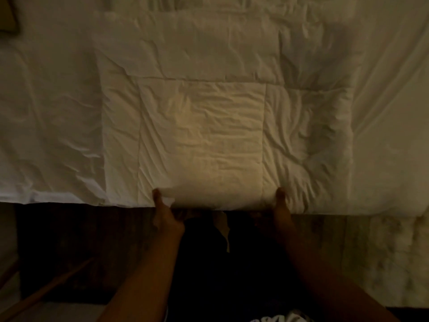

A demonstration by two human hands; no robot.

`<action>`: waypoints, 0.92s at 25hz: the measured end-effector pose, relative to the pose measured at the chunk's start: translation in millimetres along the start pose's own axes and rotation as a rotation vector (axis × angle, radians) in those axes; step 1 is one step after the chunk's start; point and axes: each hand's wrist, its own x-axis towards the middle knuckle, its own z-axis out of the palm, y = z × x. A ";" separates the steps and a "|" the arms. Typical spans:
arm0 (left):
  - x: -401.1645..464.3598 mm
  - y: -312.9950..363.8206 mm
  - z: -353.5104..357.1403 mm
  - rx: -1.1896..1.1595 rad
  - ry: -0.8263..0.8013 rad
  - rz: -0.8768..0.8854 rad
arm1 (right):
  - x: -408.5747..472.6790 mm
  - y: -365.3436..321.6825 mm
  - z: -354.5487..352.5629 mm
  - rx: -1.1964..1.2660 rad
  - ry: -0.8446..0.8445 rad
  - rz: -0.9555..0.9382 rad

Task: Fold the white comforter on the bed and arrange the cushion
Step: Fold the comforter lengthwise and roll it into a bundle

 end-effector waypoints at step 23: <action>-40.3 30.2 -12.5 -0.206 -0.502 0.220 | -73.4 -3.2 -2.2 0.655 -0.361 -0.416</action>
